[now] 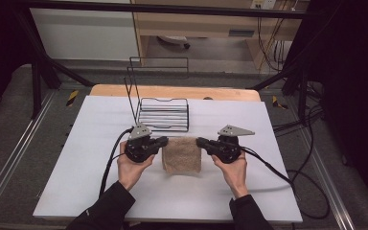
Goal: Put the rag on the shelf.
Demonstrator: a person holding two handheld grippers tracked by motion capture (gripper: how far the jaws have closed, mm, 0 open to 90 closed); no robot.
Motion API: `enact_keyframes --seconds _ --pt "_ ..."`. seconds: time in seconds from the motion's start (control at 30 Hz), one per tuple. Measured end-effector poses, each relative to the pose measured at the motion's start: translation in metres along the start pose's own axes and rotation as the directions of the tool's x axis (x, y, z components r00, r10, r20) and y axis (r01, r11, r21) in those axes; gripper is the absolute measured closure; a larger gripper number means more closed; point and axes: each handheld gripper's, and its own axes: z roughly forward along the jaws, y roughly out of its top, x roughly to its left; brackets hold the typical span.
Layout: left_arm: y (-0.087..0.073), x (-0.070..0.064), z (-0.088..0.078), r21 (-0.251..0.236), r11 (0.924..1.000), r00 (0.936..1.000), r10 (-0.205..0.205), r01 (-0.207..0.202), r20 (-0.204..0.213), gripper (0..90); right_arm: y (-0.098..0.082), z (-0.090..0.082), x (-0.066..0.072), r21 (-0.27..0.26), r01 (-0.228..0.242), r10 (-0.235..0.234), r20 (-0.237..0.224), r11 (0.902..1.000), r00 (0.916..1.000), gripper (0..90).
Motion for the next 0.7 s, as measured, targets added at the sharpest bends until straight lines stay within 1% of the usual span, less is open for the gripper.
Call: enact_keyframes --seconds 0.27,0.3,0.43,0.7 --pt "0.007 -0.005 -0.009 -0.032 0.9992 0.9996 0.025 -0.025 -0.011 86.2 0.006 -0.006 0.005 -0.031 0.018 -0.018 0.004 0.9994 0.9998 86.6" --pt "0.008 -0.005 -0.01 -0.034 0.999 0.9995 0.028 -0.029 -0.014 86.2 0.007 -0.006 0.006 -0.033 0.027 -0.027 0.005 0.9991 0.9996 86.6" --pt "0.011 -0.006 -0.015 -0.045 0.9987 0.9995 0.026 -0.027 -0.019 86.2 0.012 -0.008 0.01 -0.049 0.041 -0.041 0.01 0.998 0.9991 86.6" --pt "0.02 -0.005 -0.026 -0.073 0.9967 0.9989 0.034 -0.036 -0.032 86.2 0.021 -0.012 0.02 -0.084 0.069 -0.068 0.015 0.9941 0.9976 86.6"
